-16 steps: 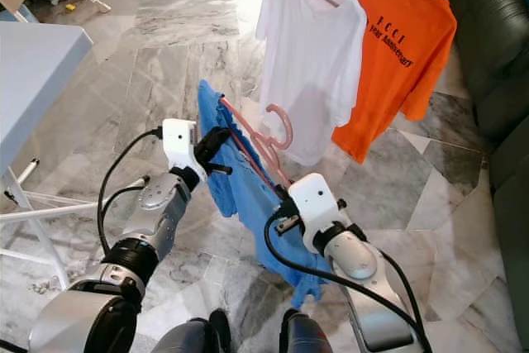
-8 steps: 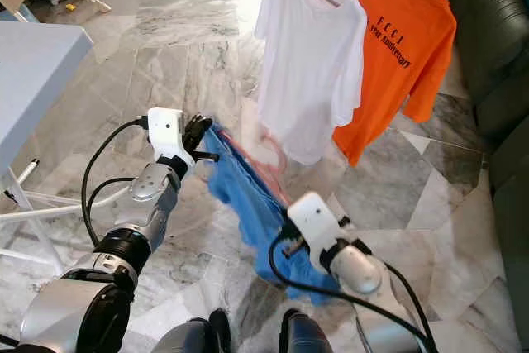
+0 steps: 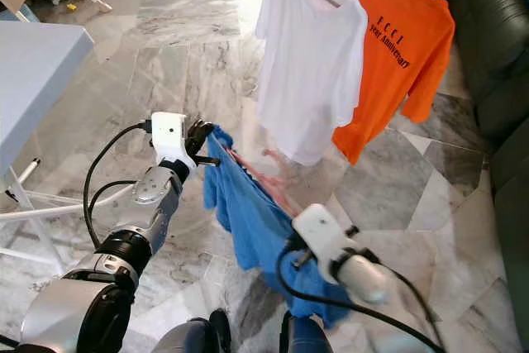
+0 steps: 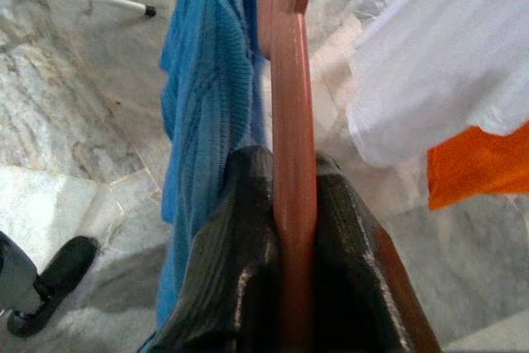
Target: Hang hanger
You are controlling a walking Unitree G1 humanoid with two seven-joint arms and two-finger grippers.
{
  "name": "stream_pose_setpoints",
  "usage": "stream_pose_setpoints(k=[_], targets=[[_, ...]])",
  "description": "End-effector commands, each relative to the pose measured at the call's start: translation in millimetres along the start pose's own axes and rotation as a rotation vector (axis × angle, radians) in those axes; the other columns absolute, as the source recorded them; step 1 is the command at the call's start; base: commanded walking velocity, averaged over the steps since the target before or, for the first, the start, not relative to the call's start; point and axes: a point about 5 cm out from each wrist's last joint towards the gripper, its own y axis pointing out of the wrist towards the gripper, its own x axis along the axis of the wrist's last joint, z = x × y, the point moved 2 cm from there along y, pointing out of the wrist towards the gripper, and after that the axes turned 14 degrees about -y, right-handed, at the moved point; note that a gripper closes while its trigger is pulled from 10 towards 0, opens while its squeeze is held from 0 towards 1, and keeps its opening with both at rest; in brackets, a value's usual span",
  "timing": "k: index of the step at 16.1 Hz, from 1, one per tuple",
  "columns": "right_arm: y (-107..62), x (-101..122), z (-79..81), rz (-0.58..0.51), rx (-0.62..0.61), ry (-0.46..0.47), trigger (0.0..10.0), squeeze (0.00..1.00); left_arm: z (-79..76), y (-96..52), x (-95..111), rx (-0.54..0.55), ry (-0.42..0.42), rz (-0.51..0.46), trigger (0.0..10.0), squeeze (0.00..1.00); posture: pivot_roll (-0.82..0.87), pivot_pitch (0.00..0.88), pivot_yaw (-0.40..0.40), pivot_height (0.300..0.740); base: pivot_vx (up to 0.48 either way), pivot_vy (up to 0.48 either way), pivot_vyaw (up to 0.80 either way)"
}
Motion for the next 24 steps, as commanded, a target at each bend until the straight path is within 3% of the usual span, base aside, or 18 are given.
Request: stream_pose_setpoints(k=[1,4,6,9,14,15,16,18,19,20,21,22,24], targets=[[-10.3,-12.4,-3.2,0.036,-0.007,0.017,10.0,0.0,14.3,1.5,17.6,0.054,0.018,-0.063,0.0,0.0,-0.21,0.231,0.069,0.74,0.0,0.0,0.0],[-37.0,-31.5,-16.0,0.084,-0.061,0.052,10.0,0.0,20.1,1.8,20.6,0.072,0.031,-0.061,0.0,0.0,-0.22,0.232,0.077,0.74,0.0,0.0,0.0],[-47.7,-28.1,-20.5,0.035,-0.067,0.058,10.0,0.0,22.3,1.7,18.3,0.084,0.034,-0.045,0.0,0.0,-0.23,0.235,0.082,0.74,0.0,0.0,0.0],[-44.5,-18.0,-30.8,-0.008,-0.112,0.038,10.0,0.0,14.3,1.6,10.1,0.06,0.031,-0.021,0.0,0.0,-0.23,0.236,0.089,0.74,0.0,0.0,0.0],[-42.0,-10.4,-33.8,-0.043,-0.116,0.021,10.0,0.0,12.7,-1.6,0.6,0.043,0.043,0.014,0.0,0.0,-0.23,0.238,0.086,0.74,0.0,0.0,0.0],[-39.8,-8.3,-37.5,-0.051,-0.134,0.015,10.0,0.0,8.4,-2.2,-3.9,0.011,0.028,0.035,3.4,0.0,-0.23,0.239,0.087,0.74,0.0,0.0,0.0],[-34.9,-6.6,-44.7,-0.052,-0.182,0.007,10.0,0.0,-0.4,-3.3,-9.8,-0.043,0.01,0.054,10.0,0.0,-0.23,0.239,0.085,0.74,0.0,0.0,0.0],[-22.7,2.6,-56.2,-0.076,-0.254,-0.007,10.0,0.0,-21.4,-6.5,-20.4,-0.156,-0.044,0.08,10.0,0.0,-0.23,0.24,0.084,0.74,0.0,0.0,0.0],[-15.6,11.0,-58.9,-0.103,-0.276,-0.001,10.0,0.0,-31.9,-9.4,-25.7,-0.202,-0.076,0.084,3.6,0.0,-0.22,0.239,0.08,0.74,0.0,0.0,0.0],[-6.5,22.1,-57.5,-0.136,-0.274,0.014,10.0,0.0,-42.8,-14.1,-31.4,-0.247,-0.092,0.075,0.0,0.0,-0.22,0.239,0.077,0.74,0.0,0.0,0.0],[-3.1,28.1,-54.0,-0.156,-0.26,0.019,10.0,0.0,-46.8,-15.2,-33.1,-0.26,-0.104,0.076,0.0,0.0,-0.22,0.239,0.076,0.74,0.0,0.0,0.0],[-0.1,34.3,-48.8,-0.178,-0.239,0.02,10.0,0.0,-51.5,-15.4,-31.8,-0.276,-0.111,0.064,10.0,1.0,-0.22,0.238,0.069,0.74,0.0,0.0,0.0],[4.2,40.1,-36.6,-0.197,-0.202,0.019,10.0,0.0,-55.1,-14.5,-26.8,-0.283,-0.149,0.036,10.0,1.0,-0.22,0.237,0.066,0.74,0.0,0.0,0.0]])
